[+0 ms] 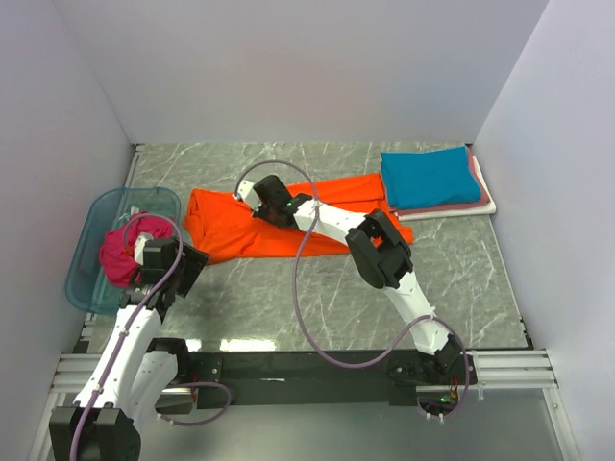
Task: Fold and stack the t-shirts
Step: Fold the tshirt
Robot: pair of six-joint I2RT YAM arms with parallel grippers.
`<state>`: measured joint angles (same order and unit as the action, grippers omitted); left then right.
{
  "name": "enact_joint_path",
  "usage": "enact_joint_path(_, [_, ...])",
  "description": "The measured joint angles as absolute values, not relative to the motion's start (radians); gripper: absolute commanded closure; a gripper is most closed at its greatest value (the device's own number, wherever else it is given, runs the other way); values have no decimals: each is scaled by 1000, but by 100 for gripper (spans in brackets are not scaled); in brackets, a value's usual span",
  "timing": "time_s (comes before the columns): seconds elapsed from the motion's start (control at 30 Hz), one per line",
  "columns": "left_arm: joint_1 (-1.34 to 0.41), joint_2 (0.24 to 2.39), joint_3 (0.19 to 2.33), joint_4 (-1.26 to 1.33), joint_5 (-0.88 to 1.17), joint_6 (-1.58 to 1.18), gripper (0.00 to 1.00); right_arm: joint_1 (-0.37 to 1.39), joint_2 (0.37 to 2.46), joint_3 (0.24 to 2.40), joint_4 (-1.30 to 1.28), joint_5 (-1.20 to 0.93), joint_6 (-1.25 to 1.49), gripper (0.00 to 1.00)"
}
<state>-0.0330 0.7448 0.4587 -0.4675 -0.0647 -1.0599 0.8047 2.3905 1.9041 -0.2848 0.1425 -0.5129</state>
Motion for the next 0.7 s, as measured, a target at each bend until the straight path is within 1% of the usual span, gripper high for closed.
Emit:
enact_joint_path(0.07, [-33,748,459,-467,-65,-1060,23,792,2378,1879,-282,142,-488,76])
enact_joint_path(0.3, [-33,760,459,-460,-64,-1059,23,753,2347,1856,-279,140,-356,72])
enact_joint_path(0.5, [-33,761,459,-460,-59,-1060,23,696,2347,1946,-342,118,-220,69])
enact_joint_path(0.53, [-33,761,459,-460,-57,-1060,23,684,2347,1960,-344,113,-203,65])
enact_joint_path(0.6, [-33,761,459,-460,-57,-1059,23,666,2347,1972,-340,108,-176,62])
enact_joint_path(0.7, [-33,761,459,-459,-52,-1059,23,641,2347,1971,-357,101,-154,61])
